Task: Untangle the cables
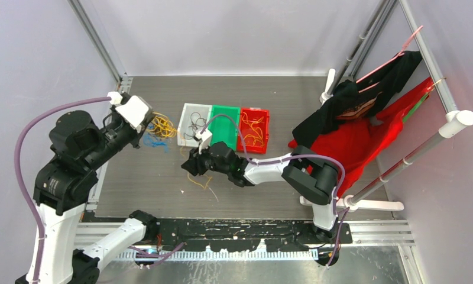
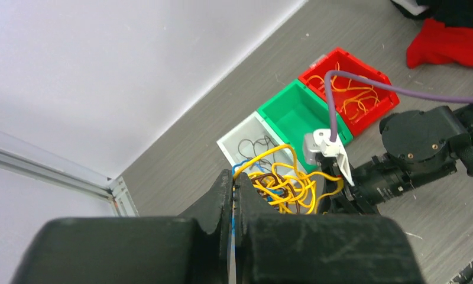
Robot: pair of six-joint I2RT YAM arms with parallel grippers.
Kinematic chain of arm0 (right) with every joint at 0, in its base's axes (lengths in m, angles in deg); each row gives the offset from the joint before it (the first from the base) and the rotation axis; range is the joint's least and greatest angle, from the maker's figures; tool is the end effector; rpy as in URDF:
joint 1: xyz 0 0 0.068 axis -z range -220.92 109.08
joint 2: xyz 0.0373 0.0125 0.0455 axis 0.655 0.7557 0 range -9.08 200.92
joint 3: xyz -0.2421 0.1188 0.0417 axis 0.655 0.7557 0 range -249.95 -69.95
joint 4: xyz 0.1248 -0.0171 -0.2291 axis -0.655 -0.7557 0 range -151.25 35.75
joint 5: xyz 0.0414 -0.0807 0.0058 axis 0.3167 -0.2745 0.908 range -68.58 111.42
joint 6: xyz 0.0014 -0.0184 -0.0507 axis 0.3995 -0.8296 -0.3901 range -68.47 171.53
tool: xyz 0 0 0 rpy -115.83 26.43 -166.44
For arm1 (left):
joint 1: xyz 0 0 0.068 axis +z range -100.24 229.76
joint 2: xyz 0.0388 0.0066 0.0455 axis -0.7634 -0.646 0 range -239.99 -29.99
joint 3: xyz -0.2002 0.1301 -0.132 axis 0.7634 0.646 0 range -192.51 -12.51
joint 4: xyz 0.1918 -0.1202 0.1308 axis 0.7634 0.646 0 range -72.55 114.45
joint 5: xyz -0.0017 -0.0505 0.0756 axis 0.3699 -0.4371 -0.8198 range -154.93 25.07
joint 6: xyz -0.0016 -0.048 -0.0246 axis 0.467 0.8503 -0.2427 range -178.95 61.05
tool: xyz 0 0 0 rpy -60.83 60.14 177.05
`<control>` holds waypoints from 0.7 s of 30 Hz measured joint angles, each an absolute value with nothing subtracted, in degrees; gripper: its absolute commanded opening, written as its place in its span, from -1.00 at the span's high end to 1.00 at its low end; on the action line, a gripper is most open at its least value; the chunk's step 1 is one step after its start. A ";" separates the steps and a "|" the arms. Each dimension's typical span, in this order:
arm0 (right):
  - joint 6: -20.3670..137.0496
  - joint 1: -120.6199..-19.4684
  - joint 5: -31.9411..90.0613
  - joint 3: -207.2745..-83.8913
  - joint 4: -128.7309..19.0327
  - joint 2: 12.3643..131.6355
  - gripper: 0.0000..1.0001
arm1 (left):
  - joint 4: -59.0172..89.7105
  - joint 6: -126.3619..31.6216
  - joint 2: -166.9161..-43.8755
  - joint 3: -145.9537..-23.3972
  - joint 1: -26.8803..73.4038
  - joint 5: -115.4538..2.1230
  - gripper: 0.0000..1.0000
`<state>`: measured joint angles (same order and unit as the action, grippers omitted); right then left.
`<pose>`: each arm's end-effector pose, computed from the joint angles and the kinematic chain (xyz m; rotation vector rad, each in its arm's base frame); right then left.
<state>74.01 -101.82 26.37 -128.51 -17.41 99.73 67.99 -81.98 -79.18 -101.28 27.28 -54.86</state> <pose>0.1988 0.3636 0.1881 -0.7036 1.8172 1.0860 0.0947 -0.0460 0.4949 0.7973 1.5706 -0.1477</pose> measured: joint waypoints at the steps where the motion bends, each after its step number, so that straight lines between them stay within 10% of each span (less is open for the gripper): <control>1: 74.31 -101.82 26.39 -128.23 -16.91 99.71 0.24 | 67.97 -82.02 -79.31 -102.00 27.28 -54.86 1.00; 21: 80.45 -98.35 25.78 -106.35 -15.47 75.49 -0.29 | 65.85 -86.46 -82.19 -110.96 27.28 -57.86 1.00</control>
